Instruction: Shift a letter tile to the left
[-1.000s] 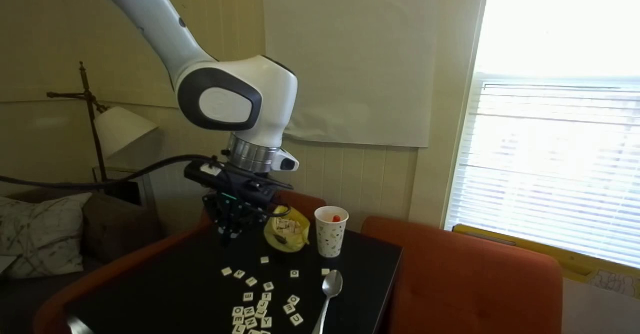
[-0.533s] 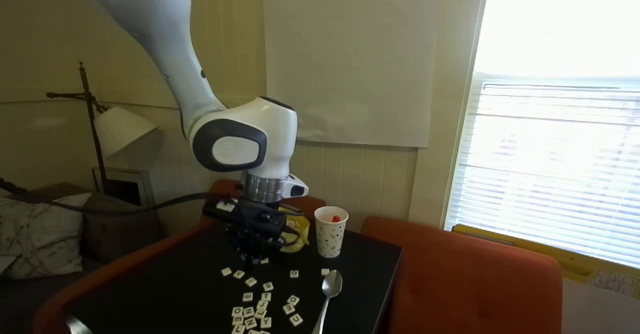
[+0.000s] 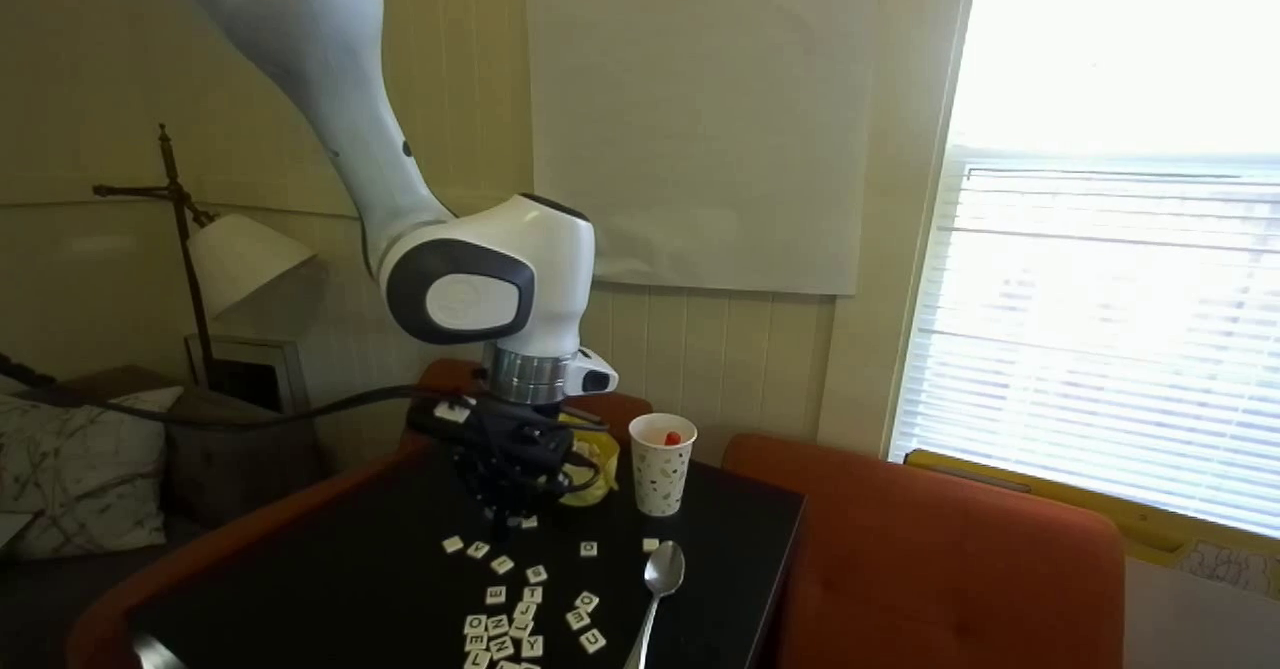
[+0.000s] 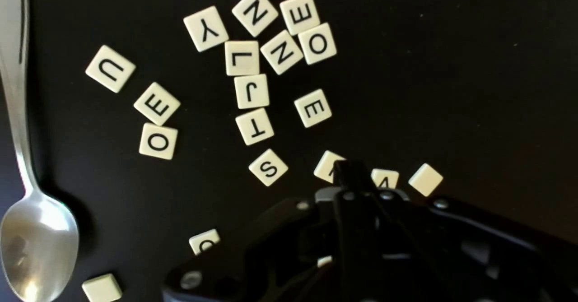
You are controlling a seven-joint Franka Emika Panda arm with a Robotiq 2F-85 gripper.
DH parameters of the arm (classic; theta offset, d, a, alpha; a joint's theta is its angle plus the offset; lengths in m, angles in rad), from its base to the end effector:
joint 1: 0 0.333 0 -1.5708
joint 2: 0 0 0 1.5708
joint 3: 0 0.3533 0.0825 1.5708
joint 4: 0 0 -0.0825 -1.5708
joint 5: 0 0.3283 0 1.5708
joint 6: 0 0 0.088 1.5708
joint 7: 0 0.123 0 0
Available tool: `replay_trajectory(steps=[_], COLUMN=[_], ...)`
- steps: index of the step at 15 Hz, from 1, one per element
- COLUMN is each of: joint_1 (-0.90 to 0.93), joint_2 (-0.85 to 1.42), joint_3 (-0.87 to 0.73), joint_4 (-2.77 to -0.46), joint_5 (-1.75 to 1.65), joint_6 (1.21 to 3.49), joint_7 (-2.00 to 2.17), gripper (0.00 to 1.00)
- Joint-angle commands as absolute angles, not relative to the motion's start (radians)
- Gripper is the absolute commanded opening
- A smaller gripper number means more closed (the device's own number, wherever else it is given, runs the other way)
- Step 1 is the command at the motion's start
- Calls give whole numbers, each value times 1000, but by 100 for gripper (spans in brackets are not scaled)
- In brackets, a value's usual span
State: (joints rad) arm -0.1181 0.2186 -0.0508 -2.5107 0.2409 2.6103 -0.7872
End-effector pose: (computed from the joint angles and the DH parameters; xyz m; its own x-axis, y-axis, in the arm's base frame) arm 0.4299 -0.0769 0.2597 0.9184 0.3947 -0.0289 0.3865 -0.9101 -0.1493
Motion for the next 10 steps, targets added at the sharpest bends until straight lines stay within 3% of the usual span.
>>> replay_trajectory(steps=[1,10], joint_1=[-142,-141], joint_2=[276,339], joint_3=[-27,-14], joint_4=[-2468,-2422], joint_5=[238,173], joint_6=[2643,2617], joint_7=[-729,-612], gripper=[0,0])
